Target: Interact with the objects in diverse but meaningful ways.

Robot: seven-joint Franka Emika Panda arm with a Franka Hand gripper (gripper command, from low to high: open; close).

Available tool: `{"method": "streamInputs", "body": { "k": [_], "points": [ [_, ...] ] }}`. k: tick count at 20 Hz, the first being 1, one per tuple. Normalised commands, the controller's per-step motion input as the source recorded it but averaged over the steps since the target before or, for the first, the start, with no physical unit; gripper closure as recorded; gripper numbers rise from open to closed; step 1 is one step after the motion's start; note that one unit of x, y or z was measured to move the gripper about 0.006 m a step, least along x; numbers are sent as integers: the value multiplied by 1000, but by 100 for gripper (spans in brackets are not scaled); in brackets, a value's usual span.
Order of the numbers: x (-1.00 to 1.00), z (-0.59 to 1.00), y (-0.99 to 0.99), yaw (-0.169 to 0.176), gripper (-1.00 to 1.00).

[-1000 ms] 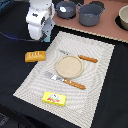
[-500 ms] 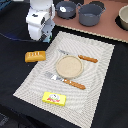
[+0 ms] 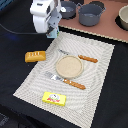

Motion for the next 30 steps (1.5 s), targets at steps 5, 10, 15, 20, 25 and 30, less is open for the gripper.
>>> {"method": "streamInputs", "body": {
  "k": [5, 10, 15, 20, 25, 30],
  "points": [
    [941, 11, 27, 0, 100],
    [949, -86, 5, 0, 100],
    [933, -106, 45, 0, 100],
    [922, -26, 141, 0, 100],
    [893, 0, 326, 0, 100],
    [770, 85, 447, 0, -100]
  ]
}}
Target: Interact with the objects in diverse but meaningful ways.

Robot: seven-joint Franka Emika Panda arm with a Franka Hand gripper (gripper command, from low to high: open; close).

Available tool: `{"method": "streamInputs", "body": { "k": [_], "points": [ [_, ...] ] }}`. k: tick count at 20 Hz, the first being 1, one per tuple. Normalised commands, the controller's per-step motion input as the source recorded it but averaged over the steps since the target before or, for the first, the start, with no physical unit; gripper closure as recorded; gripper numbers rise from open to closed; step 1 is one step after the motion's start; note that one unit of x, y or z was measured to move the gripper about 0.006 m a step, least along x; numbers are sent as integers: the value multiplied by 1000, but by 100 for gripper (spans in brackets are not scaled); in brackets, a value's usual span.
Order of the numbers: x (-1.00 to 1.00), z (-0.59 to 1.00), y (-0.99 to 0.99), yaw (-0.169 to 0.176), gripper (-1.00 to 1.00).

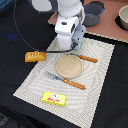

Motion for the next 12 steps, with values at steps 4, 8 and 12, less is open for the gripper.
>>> {"method": "streamInputs", "body": {
  "k": [4, 8, 12],
  "points": [
    [471, 605, 454, 0, -100],
    [331, 920, 366, 0, -100],
    [249, 1000, 321, 0, -100]
  ]
}}
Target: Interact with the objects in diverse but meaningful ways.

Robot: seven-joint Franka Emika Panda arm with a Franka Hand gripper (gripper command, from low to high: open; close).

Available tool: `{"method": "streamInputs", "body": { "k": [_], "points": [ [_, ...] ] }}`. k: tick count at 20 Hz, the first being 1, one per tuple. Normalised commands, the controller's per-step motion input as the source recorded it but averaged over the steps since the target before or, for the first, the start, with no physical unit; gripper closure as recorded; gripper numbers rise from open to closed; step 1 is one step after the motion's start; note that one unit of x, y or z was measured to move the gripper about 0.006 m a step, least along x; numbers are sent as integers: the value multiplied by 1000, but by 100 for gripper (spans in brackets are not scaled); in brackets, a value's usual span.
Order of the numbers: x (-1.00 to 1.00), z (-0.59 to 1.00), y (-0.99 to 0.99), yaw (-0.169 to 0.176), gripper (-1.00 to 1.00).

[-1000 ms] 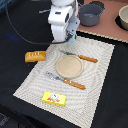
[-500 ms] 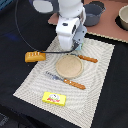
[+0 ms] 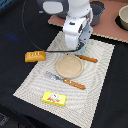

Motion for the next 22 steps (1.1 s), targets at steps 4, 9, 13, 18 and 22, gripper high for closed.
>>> {"method": "streamInputs", "body": {
  "k": [4, 9, 13, 18, 22],
  "points": [
    [224, 1000, 300, 1, -100],
    [192, 1000, 242, 0, -100],
    [266, 975, 218, 4, -100],
    [145, 431, 85, 5, -100],
    [27, 0, 0, 0, -100]
  ]
}}
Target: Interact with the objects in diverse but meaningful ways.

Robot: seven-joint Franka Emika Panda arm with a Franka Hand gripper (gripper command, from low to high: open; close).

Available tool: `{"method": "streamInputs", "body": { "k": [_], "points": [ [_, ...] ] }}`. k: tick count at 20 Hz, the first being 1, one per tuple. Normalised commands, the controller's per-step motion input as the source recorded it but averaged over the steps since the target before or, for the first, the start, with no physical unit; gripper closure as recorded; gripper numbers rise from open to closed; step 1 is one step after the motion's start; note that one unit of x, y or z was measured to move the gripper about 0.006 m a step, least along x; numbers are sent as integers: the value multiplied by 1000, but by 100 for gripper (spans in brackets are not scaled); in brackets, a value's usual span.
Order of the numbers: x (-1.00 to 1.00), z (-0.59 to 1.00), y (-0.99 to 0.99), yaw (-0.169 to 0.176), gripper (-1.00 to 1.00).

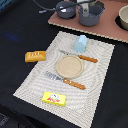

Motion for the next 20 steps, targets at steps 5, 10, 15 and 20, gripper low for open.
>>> {"method": "streamInputs", "body": {
  "k": [5, 10, 15, 20],
  "points": [
    [25, -45, -21, 0, -100],
    [0, -42, -19, 0, -100],
    [39, -22, -108, 0, -100],
    [4, 0, -10, 0, -100]
  ]
}}
